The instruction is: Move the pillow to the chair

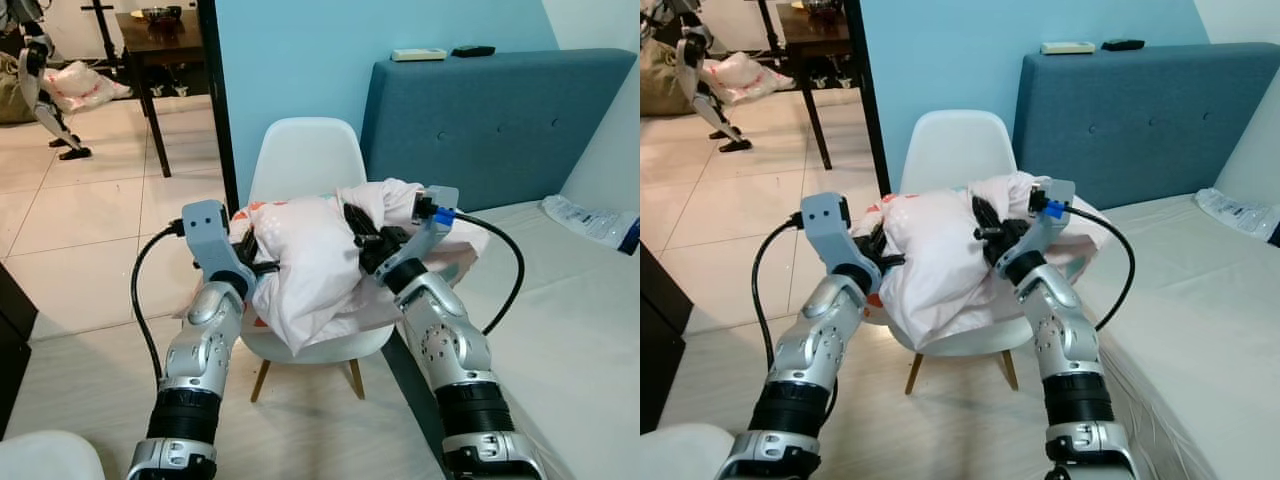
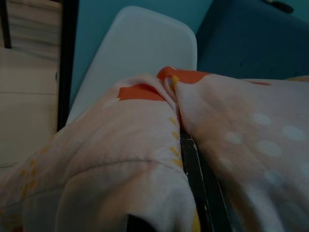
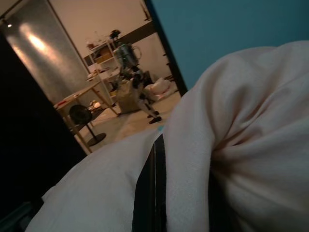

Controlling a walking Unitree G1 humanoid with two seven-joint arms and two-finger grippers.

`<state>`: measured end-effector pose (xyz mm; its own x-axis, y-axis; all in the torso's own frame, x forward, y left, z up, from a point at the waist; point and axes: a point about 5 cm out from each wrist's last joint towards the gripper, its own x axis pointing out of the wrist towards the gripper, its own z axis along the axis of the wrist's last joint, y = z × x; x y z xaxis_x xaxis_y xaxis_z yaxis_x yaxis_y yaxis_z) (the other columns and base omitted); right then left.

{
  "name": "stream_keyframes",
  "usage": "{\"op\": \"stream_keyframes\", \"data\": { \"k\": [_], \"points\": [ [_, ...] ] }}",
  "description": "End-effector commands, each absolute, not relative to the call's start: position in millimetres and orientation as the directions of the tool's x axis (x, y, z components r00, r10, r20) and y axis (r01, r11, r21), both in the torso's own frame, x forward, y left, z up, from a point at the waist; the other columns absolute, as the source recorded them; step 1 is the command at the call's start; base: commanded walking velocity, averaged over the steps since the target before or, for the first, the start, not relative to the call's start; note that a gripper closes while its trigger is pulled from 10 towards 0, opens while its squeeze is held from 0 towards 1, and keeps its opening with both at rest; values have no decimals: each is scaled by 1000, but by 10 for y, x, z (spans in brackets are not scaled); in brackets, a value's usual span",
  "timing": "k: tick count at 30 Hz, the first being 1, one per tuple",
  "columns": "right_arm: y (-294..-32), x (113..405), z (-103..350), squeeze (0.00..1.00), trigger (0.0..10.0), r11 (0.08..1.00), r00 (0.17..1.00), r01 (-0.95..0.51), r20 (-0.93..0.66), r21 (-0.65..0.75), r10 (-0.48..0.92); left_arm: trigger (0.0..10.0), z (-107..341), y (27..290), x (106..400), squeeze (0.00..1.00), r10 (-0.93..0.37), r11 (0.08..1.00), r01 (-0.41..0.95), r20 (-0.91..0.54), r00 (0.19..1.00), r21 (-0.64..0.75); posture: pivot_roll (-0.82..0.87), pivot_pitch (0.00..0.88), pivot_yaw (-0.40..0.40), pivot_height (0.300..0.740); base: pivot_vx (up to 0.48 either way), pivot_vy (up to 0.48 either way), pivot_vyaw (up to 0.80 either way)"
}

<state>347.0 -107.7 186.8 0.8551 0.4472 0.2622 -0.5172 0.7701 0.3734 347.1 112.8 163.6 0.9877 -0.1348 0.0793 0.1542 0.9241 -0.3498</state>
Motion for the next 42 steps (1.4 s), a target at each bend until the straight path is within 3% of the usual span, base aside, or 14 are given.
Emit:
{"op": "stream_keyframes", "data": {
  "k": [1,42],
  "points": [
    [-982,3454,1897,0,10000,756,837,-547,276,361,473,10000,1803,951,3472,0,-203,916,243,156,967,-318,-104,17,5,740,326,0,0],
    [-986,3463,1898,0,10000,771,852,-521,269,367,449,10000,1804,741,3438,0,-278,891,315,153,948,-328,-111,33,21,740,363,0,0]
  ]
}}
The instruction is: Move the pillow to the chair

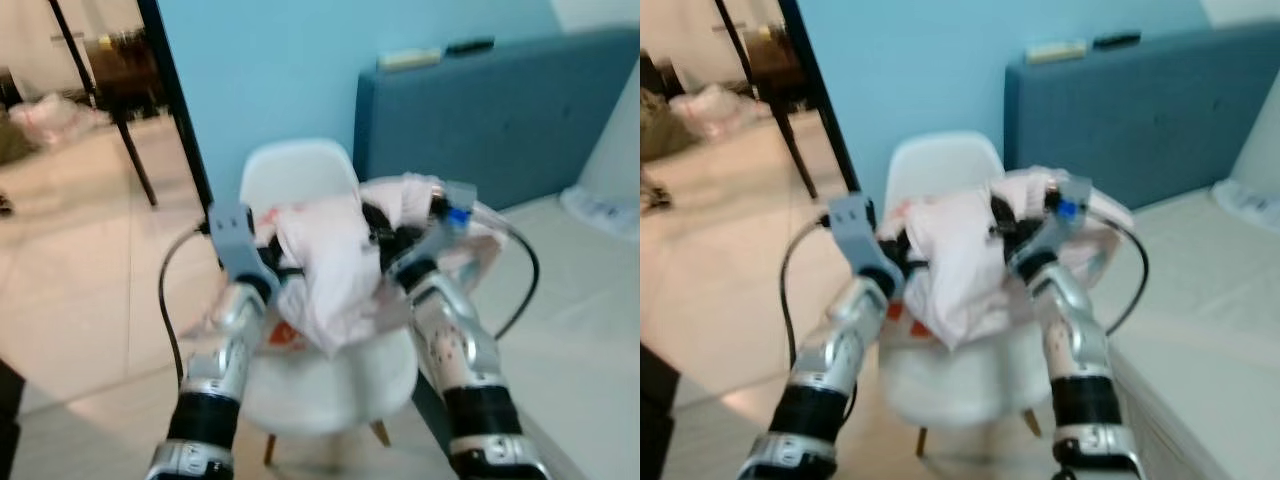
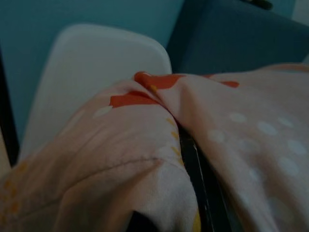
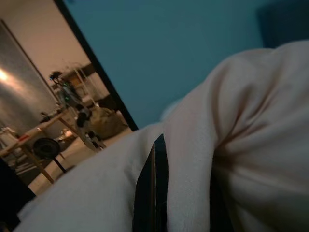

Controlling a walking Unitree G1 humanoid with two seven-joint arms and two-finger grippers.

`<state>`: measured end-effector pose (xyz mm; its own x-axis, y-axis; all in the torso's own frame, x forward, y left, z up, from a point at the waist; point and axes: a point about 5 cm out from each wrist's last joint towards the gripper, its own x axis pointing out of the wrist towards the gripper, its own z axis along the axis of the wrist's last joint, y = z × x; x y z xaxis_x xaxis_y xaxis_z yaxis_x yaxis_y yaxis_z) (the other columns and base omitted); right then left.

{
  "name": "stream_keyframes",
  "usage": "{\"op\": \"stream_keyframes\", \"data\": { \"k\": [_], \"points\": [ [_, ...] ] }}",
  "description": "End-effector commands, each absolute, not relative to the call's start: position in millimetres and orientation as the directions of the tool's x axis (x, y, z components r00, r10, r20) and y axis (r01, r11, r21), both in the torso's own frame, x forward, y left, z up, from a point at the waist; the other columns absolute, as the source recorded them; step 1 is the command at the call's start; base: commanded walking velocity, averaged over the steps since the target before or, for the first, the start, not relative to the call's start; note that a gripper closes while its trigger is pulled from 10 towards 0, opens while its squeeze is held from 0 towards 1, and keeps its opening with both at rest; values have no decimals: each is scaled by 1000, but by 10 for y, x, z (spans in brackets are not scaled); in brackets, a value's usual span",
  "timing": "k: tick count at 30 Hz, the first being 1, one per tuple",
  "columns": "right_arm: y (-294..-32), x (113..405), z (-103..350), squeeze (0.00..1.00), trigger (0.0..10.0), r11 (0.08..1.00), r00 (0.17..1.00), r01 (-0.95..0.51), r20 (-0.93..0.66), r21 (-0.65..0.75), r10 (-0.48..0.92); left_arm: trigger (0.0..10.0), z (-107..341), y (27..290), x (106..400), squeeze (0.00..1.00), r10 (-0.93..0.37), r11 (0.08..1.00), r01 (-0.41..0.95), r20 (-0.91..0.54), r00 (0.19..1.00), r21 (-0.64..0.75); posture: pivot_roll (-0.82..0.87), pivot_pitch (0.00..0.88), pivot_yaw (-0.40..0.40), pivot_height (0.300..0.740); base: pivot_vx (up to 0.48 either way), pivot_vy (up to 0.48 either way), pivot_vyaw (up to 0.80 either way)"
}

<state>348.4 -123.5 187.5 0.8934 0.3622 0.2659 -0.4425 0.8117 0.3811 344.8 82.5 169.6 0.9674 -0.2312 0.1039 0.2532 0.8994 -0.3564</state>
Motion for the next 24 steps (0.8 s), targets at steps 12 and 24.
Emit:
{"op": "stream_keyframes", "data": {
  "k": [12,24],
  "points": [
    [-992,3447,1876,0,10000,776,856,-516,257,363,449,10000,1766,663,3417,0,-309,891,337,138,941,-304,-120,38,28,740,54,0,0],
    [-939,3437,1865,0,10000,772,848,-529,252,353,466,10000,1745,670,3433,0,-281,897,303,116,953,-321,-115,35,29,740,0,-289,0]
  ]
}}
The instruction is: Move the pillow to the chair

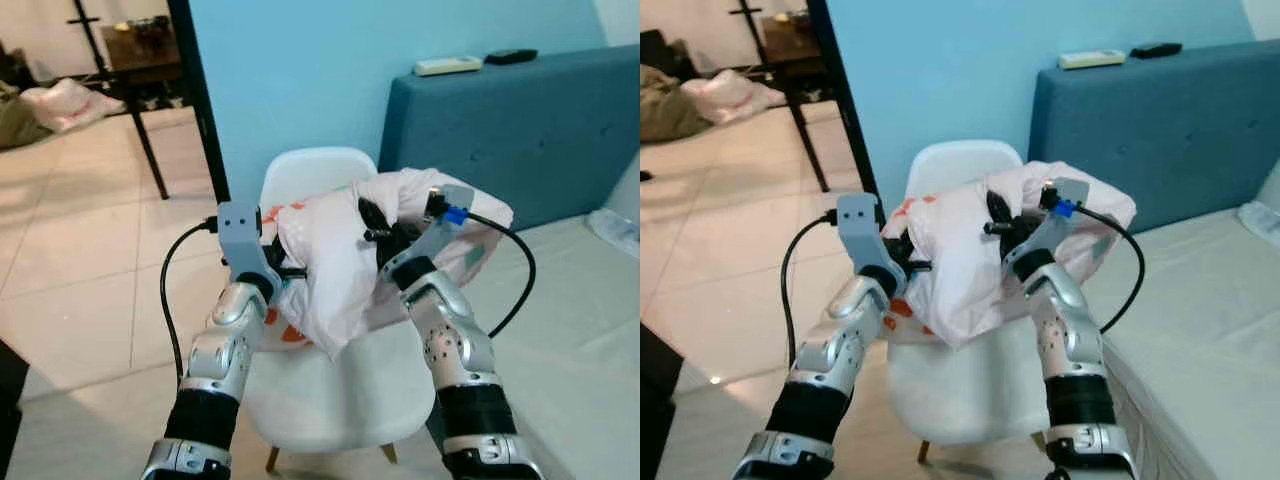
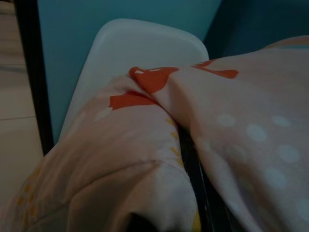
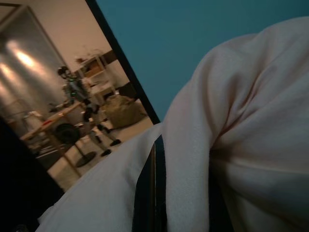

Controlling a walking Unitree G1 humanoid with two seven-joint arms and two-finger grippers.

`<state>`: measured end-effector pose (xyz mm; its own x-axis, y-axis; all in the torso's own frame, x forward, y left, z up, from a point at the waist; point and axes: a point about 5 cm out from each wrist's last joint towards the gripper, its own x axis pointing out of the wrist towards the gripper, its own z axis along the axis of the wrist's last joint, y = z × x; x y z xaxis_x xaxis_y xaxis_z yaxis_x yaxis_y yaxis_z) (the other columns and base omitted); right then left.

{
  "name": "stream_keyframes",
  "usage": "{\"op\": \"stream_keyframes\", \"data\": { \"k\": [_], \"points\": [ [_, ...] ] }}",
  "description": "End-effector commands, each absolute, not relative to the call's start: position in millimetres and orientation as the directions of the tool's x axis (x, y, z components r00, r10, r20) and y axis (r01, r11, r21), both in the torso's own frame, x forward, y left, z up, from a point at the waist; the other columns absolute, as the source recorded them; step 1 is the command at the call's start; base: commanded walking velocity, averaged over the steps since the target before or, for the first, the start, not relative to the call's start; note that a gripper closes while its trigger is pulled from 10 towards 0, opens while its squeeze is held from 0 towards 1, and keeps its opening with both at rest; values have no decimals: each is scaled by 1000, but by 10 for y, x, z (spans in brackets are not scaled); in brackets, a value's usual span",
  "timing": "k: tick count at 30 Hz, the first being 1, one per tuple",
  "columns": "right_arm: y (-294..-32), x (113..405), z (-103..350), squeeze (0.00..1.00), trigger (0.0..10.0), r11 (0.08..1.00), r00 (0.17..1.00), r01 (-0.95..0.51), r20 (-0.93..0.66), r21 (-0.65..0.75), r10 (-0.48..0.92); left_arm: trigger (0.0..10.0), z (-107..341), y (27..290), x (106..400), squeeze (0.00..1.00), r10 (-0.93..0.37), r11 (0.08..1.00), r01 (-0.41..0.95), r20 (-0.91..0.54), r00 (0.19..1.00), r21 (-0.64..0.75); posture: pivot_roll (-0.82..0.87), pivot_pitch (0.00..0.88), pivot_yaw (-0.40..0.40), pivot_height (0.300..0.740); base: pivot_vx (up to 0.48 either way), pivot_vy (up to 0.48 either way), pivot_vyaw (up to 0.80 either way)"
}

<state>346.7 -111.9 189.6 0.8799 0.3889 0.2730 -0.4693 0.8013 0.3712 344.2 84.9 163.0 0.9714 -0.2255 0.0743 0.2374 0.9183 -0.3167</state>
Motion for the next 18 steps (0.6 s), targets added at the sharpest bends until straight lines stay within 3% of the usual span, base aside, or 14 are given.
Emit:
{"op": "stream_keyframes", "data": {
  "k": [1,9,14,18],
  "points": [
    [-939,3437,1865,0,10000,772,848,-529,252,353,466,10000,1745,670,3433,0,-281,897,303,116,953,-321,-115,35,29,740,0,0,0],
    [-882,3453,1791,0,10000,789,851,-526,197,319,487,10000,1733,695,3446,0,-267,902,288,108,958,-323,-116,39,27,740,0,0,0],
    [-918,3633,1497,0,10000,851,885,-432,-42,298,463,10000,1753,784,3551,0,-235,914,256,103,966,-315,-115,69,49,740,0,0,0],
    [-992,3682,1358,0,10000,875,893,-372,-139,311,429,10000,1714,807,3601,0,-221,926,235,82,972,-295,-107,91,58,740,0,0,0]
  ]
}}
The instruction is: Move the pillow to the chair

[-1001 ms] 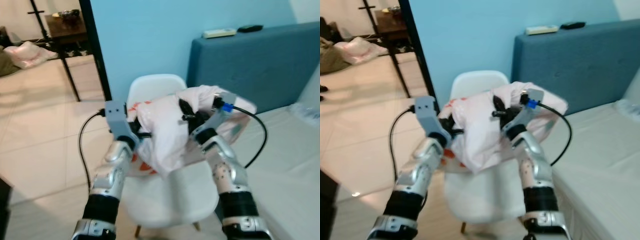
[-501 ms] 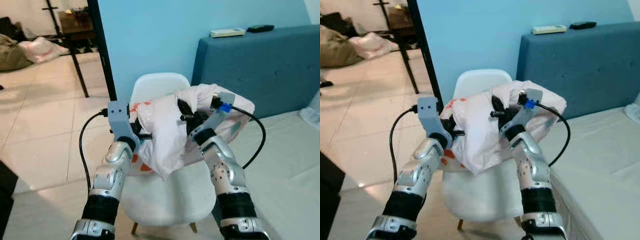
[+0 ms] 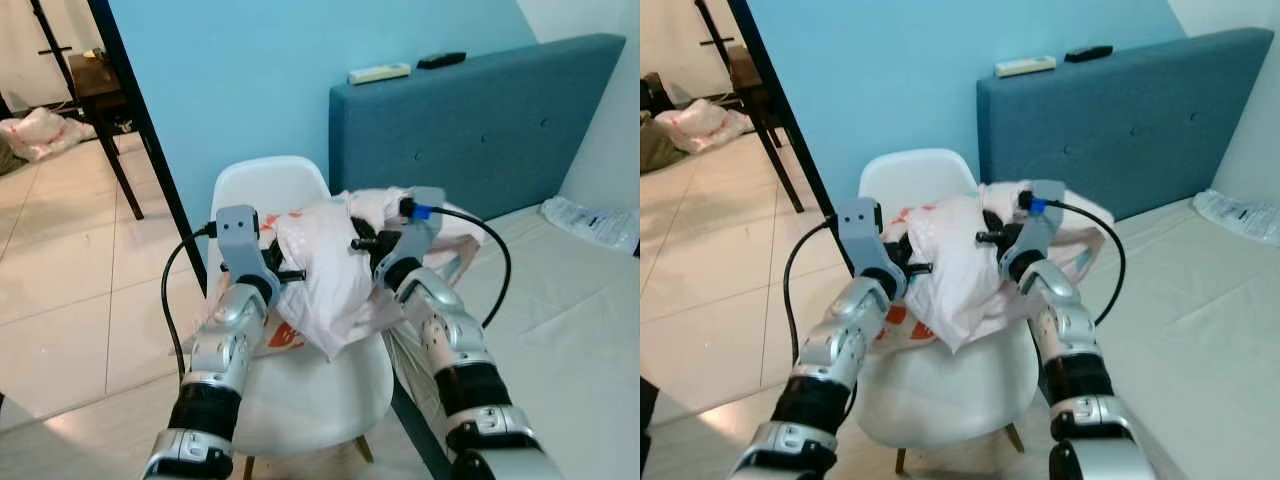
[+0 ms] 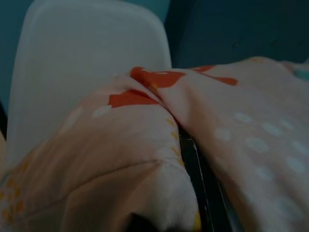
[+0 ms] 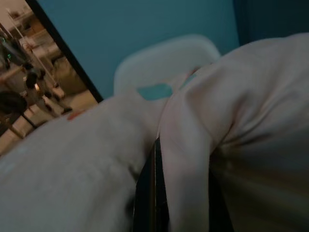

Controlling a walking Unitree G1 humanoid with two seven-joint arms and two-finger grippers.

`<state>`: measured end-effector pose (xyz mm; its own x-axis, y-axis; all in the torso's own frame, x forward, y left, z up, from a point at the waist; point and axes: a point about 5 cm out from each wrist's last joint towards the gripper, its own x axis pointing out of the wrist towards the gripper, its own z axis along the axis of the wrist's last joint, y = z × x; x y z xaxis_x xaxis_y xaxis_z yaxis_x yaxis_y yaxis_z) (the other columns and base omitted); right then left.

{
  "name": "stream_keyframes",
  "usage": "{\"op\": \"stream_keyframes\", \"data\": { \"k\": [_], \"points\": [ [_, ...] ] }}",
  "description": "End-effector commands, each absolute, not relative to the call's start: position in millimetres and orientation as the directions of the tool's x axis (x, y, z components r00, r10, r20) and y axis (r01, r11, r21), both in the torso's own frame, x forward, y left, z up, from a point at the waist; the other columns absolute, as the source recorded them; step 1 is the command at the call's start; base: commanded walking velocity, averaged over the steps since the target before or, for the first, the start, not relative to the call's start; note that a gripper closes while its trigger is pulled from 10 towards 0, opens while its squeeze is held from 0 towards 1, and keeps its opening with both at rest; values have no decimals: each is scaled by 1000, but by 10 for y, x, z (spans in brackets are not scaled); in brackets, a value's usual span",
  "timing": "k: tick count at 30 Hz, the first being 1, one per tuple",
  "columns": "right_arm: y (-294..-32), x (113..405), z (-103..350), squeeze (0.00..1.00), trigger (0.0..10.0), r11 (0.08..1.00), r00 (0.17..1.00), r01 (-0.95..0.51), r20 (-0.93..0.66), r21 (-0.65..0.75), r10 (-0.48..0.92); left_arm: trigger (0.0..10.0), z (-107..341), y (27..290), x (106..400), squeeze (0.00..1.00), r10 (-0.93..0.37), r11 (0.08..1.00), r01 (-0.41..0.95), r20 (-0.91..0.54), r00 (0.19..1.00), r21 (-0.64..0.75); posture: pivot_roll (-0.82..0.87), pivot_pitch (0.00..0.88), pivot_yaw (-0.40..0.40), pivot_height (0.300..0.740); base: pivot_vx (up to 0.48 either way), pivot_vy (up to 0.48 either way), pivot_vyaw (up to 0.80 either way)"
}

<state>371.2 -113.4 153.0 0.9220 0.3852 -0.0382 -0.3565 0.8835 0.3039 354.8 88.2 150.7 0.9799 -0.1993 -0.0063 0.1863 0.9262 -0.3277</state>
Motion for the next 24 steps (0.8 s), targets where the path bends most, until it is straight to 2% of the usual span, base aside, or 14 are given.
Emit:
{"op": "stream_keyframes", "data": {
  "k": [1,11,24],
  "points": [
    [-1016,3687,1302,0,10000,885,894,-350,-174,306,414,10000,1702,815,3614,0,-212,932,224,75,974,-286,-108,98,60,740,0,0,0],
    [-1027,3643,1117,0,10000,896,887,-293,-254,333,385,10000,1563,828,3684,0,-167,964,167,17,986,-208,-109,173,80,740,0,0,0],
    [-1138,3614,1074,0,10000,904,907,-247,-245,347,342,10000,1193,626,3490,0,-225,957,205,-75,971,-207,-114,214,74,710,0,0,0]
  ]
}}
